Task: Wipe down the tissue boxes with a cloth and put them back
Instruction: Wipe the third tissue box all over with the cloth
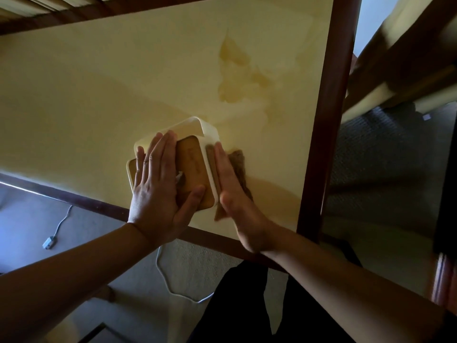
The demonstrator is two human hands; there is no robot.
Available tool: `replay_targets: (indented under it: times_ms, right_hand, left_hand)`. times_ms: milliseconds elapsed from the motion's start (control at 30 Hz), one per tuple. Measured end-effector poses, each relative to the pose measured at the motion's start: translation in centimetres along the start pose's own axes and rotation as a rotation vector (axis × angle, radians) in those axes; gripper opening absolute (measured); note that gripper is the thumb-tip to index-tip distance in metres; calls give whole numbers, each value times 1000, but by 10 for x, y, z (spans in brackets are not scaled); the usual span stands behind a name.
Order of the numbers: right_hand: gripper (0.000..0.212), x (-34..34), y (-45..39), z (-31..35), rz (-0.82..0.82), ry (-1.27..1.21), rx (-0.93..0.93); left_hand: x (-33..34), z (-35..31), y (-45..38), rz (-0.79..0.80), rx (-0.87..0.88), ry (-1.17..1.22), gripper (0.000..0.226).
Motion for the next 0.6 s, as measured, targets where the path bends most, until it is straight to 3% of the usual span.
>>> replay_targets:
  times_ms: [133, 233, 333, 467, 600]
  right_hand:
    - [59, -19, -49, 18, -38, -61, 53]
    - [63, -20, -84, 17, -49, -31, -23]
    - [45, -19, -89, 12, -86, 23, -47]
    - [61, -10, -37, 1, -80, -32, -67]
    - [79, 3, 38, -16, -20, -158, 110]
  left_hand:
    - [-1, 0, 0, 27, -5, 9, 96]
    - [-2, -1, 0, 32, -9, 8, 96]
    - [-2, -3, -1, 21, -21, 5, 97]
    - [-2, -1, 0, 9, -21, 11, 96]
    - [0, 0, 0, -11, -13, 6, 94]
Point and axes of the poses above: each hand's wrist, its own y-axis away from the middle knuckle, its own x-axis out of the palm, z = x × y, the point moved 3 cm from there along -y, towards the middle knuckle, and after that the axes turned 4 degrees about -z, right-handed, at the moved point
